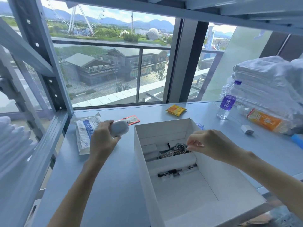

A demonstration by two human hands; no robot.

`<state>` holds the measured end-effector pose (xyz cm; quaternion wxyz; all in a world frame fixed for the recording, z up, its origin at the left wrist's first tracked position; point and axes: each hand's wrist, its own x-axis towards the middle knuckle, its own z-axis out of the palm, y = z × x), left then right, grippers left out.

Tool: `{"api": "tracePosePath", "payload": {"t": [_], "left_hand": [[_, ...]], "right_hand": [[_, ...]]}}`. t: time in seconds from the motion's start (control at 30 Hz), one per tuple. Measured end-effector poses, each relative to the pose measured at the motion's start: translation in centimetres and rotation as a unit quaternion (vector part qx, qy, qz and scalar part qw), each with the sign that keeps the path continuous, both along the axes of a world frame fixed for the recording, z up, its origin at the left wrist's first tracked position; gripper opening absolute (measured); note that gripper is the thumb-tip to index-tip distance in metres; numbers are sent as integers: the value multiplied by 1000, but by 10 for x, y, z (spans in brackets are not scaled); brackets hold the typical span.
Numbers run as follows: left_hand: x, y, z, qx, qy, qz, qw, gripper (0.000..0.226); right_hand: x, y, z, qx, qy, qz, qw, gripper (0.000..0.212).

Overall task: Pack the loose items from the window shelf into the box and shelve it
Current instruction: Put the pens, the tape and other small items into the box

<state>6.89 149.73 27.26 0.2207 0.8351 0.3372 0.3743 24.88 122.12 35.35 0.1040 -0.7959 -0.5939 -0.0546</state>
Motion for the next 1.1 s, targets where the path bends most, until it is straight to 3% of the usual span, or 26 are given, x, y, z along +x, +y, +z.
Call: {"api": "tracePosePath", "payload": {"t": [0.13, 0.27, 0.37, 0.5, 0.6, 0.73, 0.87, 1.1], "left_hand": [[-27, -36, 43, 55, -74, -91, 992, 63], [-26, -83, 67, 65, -100, -216, 969, 61], [-16, -102, 69, 71, -92, -251, 961, 60], [-13, -108, 61, 59, -73, -267, 959, 63], [-20, -111, 49, 17, -15, -241, 970, 87], [-28, -108, 23, -133, 76, -237, 959, 110], [-29, -113, 10, -265, 46, -268, 925, 105], [-30, -116, 6, -308, -5, -280, 909, 104]], "right_hand": [[-14, 19, 18, 44, 58, 77, 994, 18], [-32, 32, 30, 77, 183, 103, 975, 39], [-36, 31, 34, 84, 307, 87, 944, 54], [-28, 25, 29, 66, 436, 48, 896, 37], [-18, 28, 22, 19, 386, 21, 922, 30], [-20, 45, 3, -88, 267, 15, 960, 28], [-31, 66, -26, -199, 125, 29, 972, 24], [-48, 79, -47, -194, 82, 78, 974, 22]]}}
